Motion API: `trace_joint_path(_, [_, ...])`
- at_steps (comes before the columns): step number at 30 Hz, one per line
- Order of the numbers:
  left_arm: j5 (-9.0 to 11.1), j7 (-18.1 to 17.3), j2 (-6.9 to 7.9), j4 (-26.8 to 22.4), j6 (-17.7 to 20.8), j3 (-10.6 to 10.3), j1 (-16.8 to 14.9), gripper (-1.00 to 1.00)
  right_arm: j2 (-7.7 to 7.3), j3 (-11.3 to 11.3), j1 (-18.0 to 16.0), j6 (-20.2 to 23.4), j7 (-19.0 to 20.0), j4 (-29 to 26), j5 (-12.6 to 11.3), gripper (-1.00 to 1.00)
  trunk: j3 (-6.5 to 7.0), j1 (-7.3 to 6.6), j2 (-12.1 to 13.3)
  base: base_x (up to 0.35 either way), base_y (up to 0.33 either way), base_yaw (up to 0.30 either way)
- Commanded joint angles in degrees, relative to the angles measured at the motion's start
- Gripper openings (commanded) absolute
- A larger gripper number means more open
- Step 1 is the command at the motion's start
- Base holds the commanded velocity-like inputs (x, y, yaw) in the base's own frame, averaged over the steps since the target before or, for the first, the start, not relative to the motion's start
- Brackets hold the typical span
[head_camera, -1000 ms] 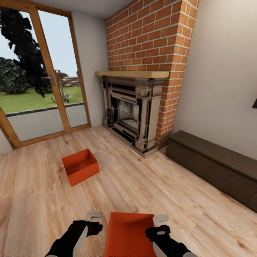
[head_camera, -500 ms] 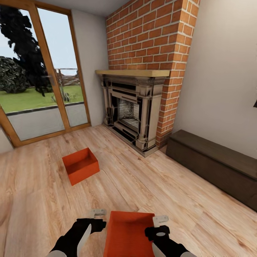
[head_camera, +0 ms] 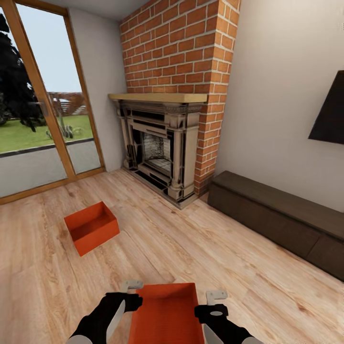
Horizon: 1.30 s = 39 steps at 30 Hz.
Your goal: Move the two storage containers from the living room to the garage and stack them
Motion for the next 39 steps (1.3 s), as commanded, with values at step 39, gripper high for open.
trace_joint_path(39, [0.1, 0.9, -0.18, 0.8, -0.3, -0.2, 0.0, 1.0, 0.26, 0.8, 0.0, 1.8, -2.4, 0.1, -0.2, 1.0, -3.46, 0.0, 0.0, 0.0, 0.0, -0.002])
